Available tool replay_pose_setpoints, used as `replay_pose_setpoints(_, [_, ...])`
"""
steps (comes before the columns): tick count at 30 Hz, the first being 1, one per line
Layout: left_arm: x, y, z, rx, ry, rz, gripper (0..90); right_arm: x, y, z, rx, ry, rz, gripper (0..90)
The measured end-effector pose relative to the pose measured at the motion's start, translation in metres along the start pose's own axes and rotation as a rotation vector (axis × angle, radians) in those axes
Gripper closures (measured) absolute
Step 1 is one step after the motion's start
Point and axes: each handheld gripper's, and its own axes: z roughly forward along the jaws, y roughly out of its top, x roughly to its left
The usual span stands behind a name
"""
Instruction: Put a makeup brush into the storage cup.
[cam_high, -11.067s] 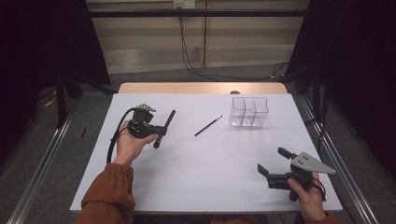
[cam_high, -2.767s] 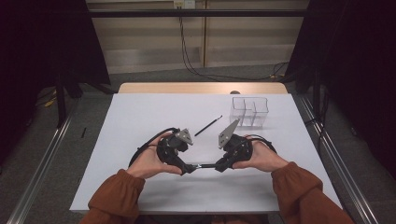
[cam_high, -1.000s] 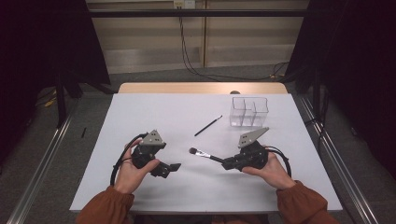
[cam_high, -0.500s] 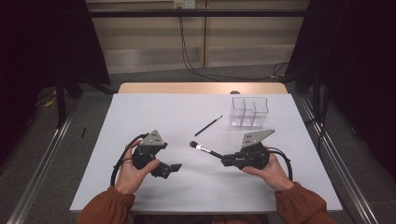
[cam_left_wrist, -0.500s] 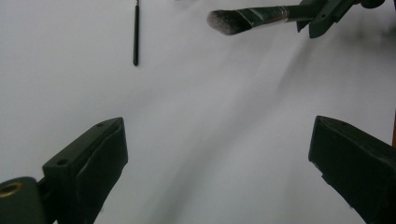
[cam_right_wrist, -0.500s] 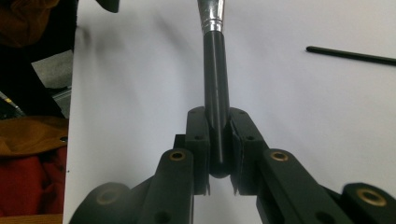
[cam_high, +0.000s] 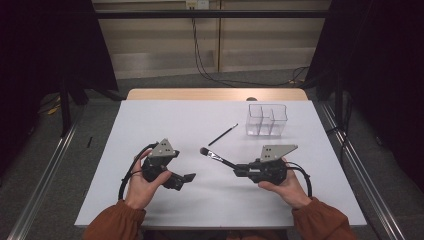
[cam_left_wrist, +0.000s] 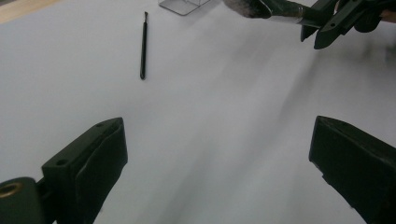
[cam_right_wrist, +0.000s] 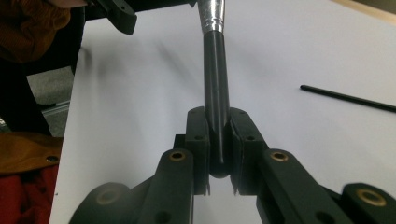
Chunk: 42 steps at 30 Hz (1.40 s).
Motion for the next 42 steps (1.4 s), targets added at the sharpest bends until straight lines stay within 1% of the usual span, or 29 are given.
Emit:
replay_pose_setpoints(1, [-0.001, 0.0, 0.001, -0.008, -0.002, -0.005, 4.2, 0.0, 0.0, 0.0, -0.009, -0.006, 0.002, 80.0])
replay_pose_setpoints(2, [-0.001, 0.0, 0.001, -0.012, 0.002, 0.001, 4.3, 0.0, 0.0, -0.001, -0.016, -0.004, 0.003, 80.0])
replay_pose_setpoints(5, [-0.002, 0.001, 0.003, -0.055, -0.013, -0.009, 4.3, 0.0, 0.001, -0.001, -0.032, -0.005, -0.002, 80.0])
replay_pose_setpoints(6, [-0.003, 0.001, 0.004, -0.075, -0.009, -0.009, 4.3, 0.001, 0.001, -0.001, -0.037, -0.004, -0.003, 80.0])
replay_pose_setpoints(9, [-0.005, 0.003, 0.006, -0.118, -0.01, 0.0, 4.4, 0.001, 0.002, -0.001, -0.046, -0.003, -0.001, 80.0])
replay_pose_setpoints(12, [-0.007, 0.004, 0.009, -0.161, -0.034, -0.023, 5.1, 0.001, 0.002, -0.001, -0.053, -0.005, -0.002, 80.0])
replay_pose_setpoints(13, [-0.006, 0.005, 0.01, -0.167, -0.038, -0.021, 5.1, 0.001, 0.003, -0.001, -0.056, -0.009, 0.0, 80.0])
replay_pose_setpoints(15, [-0.008, 0.005, 0.013, -0.184, -0.029, -0.019, 5.2, 0.001, 0.003, -0.001, -0.06, -0.009, -0.004, 80.0])
replay_pose_setpoints(18, [-0.01, 0.006, 0.017, -0.181, -0.044, -0.024, 5.2, 0.001, 0.003, -0.001, -0.063, -0.01, -0.006, 80.0])
replay_pose_setpoints(20, [-0.013, 0.008, 0.02, -0.174, -0.036, -0.014, 5.4, 0.001, 0.003, -0.001, -0.063, -0.012, -0.008, 80.0])
replay_pose_setpoints(21, [-0.015, 0.009, 0.02, -0.177, -0.028, -0.015, 5.4, 0.001, 0.004, -0.001, -0.065, -0.013, -0.007, 80.0])
replay_pose_setpoints(22, [-0.016, 0.009, 0.021, -0.184, -0.035, -0.014, 5.7, 0.001, 0.004, -0.001, -0.066, -0.014, -0.01, 80.0])
replay_pose_setpoints(24, [-0.018, 0.011, 0.023, -0.203, -0.068, -0.014, 6.0, 0.001, 0.004, -0.002, -0.069, -0.014, -0.009, 80.0])
replay_pose_setpoints(25, [-0.019, 0.012, 0.024, -0.202, -0.075, -0.008, 6.1, 0.001, 0.004, -0.002, -0.071, -0.016, -0.011, 80.0])
replay_pose_setpoints(26, [-0.021, 0.013, 0.025, -0.202, -0.068, -0.011, 6.1, 0.001, 0.005, -0.002, -0.072, -0.017, -0.011, 80.0])
replay_pose_setpoints(29, [-0.023, 0.015, 0.03, -0.197, -0.074, -0.009, 6.5, 0.0, 0.005, -0.002, -0.078, -0.017, -0.01, 80.0])
replay_pose_setpoints(30, [-0.024, 0.016, 0.031, -0.194, -0.068, -0.009, 7.1, 0.0, 0.005, -0.003, -0.079, -0.019, -0.01, 80.0])
replay_pose_setpoints(32, [-0.025, 0.018, 0.034, -0.193, -0.077, -0.008, 7.3, 0.0, 0.005, -0.003, -0.082, -0.02, -0.011, 80.0])
replay_pose_setpoints(33, [-0.026, 0.019, 0.035, -0.19, -0.08, -0.002, 8.2, 0.0, 0.006, -0.003, -0.082, -0.023, -0.011, 80.0])
replay_pose_setpoints(35, [-0.028, 0.021, 0.038, -0.19, -0.087, -0.009, 9.4, -0.001, 0.006, -0.004, -0.086, -0.02, -0.009, 80.0])
replay_pose_setpoints(36, [-0.029, 0.022, 0.039, -0.189, -0.089, -0.001, 9.9, -0.001, 0.006, -0.004, -0.087, -0.021, -0.01, 80.0])
replay_pose_setpoints(38, [-0.031, 0.024, 0.041, -0.195, -0.089, 0.009, 11.9, 0.0, 0.006, -0.004, -0.088, -0.022, -0.012, 80.0])
replay_pose_setpoints(39, [-0.032, 0.025, 0.042, -0.2, -0.089, 0.009, 14.4, 0.0, 0.006, -0.004, -0.089, -0.023, -0.011, 80.0])
replay_pose_setpoints(42, [-0.033, 0.027, 0.044, -0.209, -0.091, 0.013, 17.6, 0.0, 0.006, -0.005, -0.093, -0.027, -0.012, 80.0])
